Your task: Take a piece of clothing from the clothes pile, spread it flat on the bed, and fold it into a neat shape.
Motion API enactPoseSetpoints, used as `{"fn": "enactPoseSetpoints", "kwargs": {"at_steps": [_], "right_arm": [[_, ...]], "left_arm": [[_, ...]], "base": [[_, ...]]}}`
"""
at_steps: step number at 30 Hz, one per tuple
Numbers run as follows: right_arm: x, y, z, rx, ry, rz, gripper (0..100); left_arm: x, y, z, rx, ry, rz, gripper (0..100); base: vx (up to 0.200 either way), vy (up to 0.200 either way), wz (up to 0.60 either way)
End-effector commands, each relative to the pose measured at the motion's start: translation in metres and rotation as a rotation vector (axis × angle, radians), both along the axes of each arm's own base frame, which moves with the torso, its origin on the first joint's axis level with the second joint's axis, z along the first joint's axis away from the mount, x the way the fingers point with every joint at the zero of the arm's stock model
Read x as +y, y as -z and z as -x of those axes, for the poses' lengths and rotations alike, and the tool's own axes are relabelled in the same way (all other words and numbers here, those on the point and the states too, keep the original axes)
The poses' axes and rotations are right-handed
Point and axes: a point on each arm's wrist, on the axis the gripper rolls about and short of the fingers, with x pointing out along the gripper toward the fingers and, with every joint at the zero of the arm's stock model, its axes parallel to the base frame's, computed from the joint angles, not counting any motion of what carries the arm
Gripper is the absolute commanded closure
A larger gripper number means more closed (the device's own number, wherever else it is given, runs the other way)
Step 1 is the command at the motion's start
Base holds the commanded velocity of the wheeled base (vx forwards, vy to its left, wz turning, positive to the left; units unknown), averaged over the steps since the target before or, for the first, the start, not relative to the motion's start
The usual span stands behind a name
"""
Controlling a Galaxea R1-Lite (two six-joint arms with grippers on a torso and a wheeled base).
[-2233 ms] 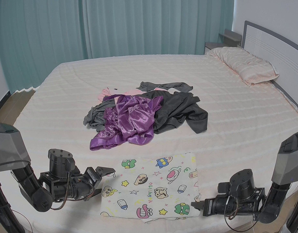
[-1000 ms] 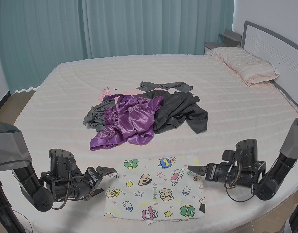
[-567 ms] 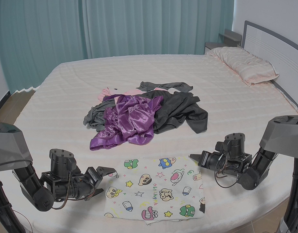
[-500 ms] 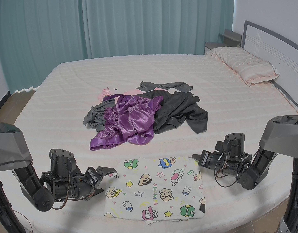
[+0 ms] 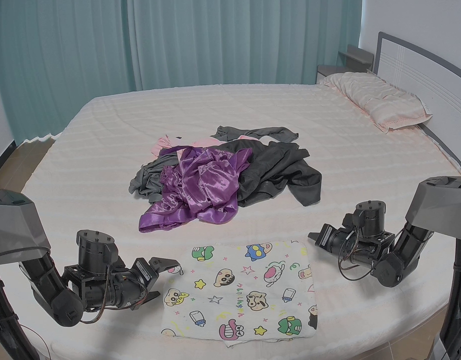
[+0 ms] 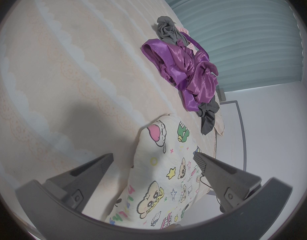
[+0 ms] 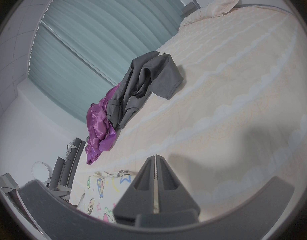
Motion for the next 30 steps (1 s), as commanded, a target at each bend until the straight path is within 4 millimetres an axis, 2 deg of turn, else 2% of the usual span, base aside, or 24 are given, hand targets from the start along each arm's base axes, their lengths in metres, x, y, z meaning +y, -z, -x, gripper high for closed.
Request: {"fn": "enactPoseSetpoints", "kwargs": {"at_steps": [1, 3, 4, 10, 19, 20, 30], "right_arm": [[0.005, -0.011, 0.008, -0.006, -0.027, -0.037, 100], [0.007, -0.011, 0.009, -0.004, -0.036, -0.040, 100], [0.008, -0.010, 0.009, 0.000, -0.039, -0.040, 0], [0.015, -0.008, 0.012, 0.007, -0.063, -0.038, 0], [0.031, 0.011, 0.009, 0.024, -0.101, -0.024, 0], [0.030, 0.012, 0.010, 0.029, -0.101, -0.023, 100], [0.021, 0.006, 0.007, 0.014, -0.057, -0.030, 100]], "left_arm": [[0.000, 0.000, 0.000, 0.001, 0.000, 0.000, 0], [0.000, 0.000, 0.000, 0.001, -0.001, 0.000, 0], [0.000, 0.000, 0.000, 0.001, -0.001, 0.000, 0], [0.000, 0.000, 0.000, 0.001, -0.001, 0.000, 0], [-0.001, 0.002, -0.001, 0.002, -0.001, -0.004, 0], [-0.001, 0.002, -0.001, 0.002, -0.001, -0.004, 0], [-0.001, 0.002, -0.001, 0.002, -0.001, -0.004, 0]], "base": [[0.000, 0.000, 0.00], [0.000, 0.000, 0.00], [0.000, 0.000, 0.00], [0.000, 0.000, 0.00], [0.000, 0.000, 0.00], [0.000, 0.000, 0.00], [0.000, 0.000, 0.00]]}}
